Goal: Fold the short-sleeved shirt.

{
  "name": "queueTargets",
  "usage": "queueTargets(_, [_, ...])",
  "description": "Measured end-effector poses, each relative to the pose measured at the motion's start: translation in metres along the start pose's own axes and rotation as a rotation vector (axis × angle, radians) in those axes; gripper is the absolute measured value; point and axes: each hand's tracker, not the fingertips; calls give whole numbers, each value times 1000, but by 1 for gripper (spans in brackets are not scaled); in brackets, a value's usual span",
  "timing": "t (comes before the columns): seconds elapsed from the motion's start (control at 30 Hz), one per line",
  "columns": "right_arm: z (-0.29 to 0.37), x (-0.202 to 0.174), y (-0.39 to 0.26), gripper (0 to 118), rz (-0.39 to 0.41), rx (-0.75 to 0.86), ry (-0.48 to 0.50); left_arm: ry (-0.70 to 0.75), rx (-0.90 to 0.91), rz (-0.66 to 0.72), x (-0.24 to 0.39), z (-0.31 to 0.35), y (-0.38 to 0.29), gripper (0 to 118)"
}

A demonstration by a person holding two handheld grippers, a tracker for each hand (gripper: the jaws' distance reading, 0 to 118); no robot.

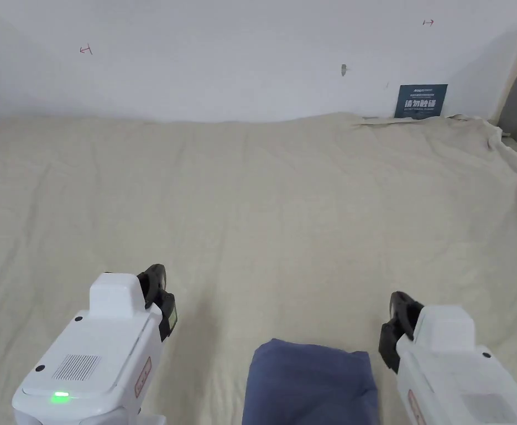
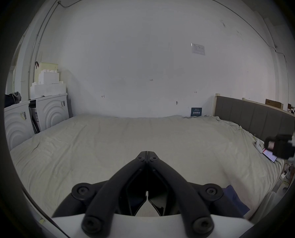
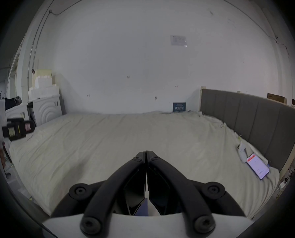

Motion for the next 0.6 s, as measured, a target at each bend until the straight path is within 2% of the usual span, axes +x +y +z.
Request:
queueTargets(0.4, [-43,-36,-95,0,-12,-200,27,-34,-85,25,-1,-5,-24,0])
queueTargets(0.53, [-47,-40,-118,0,-43,-252,7,-52,-125,23,3,-8,-37,0])
queueTargets(0.6, [-48,-42,-130,0,-42,-278,-39,-64,-144,27,5,-9,-42,0])
